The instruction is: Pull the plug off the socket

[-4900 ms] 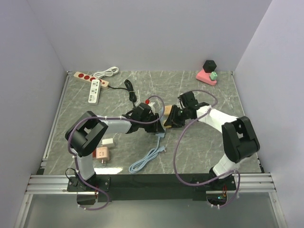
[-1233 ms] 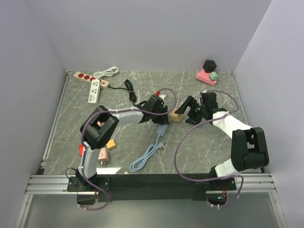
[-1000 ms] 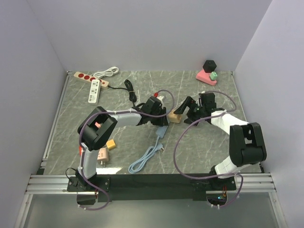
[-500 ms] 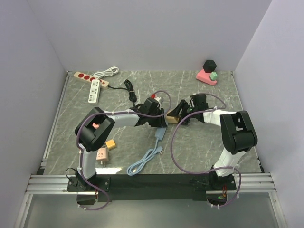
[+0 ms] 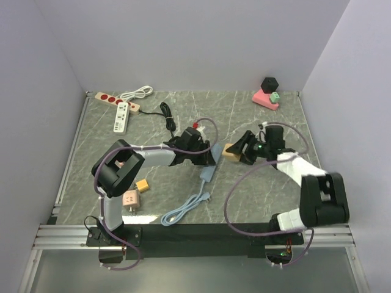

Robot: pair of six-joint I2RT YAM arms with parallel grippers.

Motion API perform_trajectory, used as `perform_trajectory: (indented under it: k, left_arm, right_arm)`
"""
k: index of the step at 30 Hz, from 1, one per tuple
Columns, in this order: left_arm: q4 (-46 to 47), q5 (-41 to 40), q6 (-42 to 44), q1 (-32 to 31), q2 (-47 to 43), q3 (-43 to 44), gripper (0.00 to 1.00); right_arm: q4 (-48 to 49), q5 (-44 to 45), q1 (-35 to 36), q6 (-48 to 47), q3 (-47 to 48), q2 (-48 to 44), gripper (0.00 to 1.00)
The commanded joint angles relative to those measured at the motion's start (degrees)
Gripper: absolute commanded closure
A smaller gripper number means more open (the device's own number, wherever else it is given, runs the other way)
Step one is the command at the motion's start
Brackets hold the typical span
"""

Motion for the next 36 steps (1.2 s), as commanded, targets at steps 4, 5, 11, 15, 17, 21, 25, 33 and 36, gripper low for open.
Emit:
perform_trajectory:
  k: [4,5,11,15,17,21,25,33,36]
  left_arm:
    - [-5.1,-9.9,-1.2,6.8,-0.4,-3.5,1.00]
    - [-5.1,-10.1,-1.1,6.9,-0.5,-3.4,1.00]
    - [-7.3,-10.5,-1.7,9.9,-6.9,-1.3,1.00]
    - [-7.9,-5.4,-3.6,19.5,-13.0,3.6,1.00]
    - [-9.3,-4.7,-3.5,25.7,-14.5,9.3,1.00]
    - [-12.8,-1.5,-3.6,36.5,-8.6,21.9,1.00]
    - [-11.1,2.5,-5.8,46.4,4.2,34.6,1.00]
    - [-3.6,6.7,-15.3,54.3,20.3,43.6,0.99]
    - [-5.1,6.9,-15.3,54.7,22.2,45.6,0.99]
  right_arm:
    - [-6.9,-7.4,-2.9,-1.0,-0.2,-14.9,1.00]
    - [-8.4,-7.1,-3.2,-1.6,1.0,-15.6,1.00]
    - [-13.2,-6.7,-3.4,-2.4,2.5,-21.0,1.00]
    - [-16.0,-6.1,-3.3,-4.4,2.6,-23.5,1.00]
    - [-17.5,-5.8,-3.3,-5.3,2.6,-24.1,1.00]
    - [-17.2,-6.5,-3.3,-5.0,2.2,-24.4,1.00]
    - [-17.3,-6.8,-2.6,-4.7,2.8,-24.0,1.00]
    - [-16.9,-1.7,10.0,-3.2,6.5,-20.1,1.00]
    - [-15.5,0.9,16.3,-2.1,8.0,-16.5,1.00]
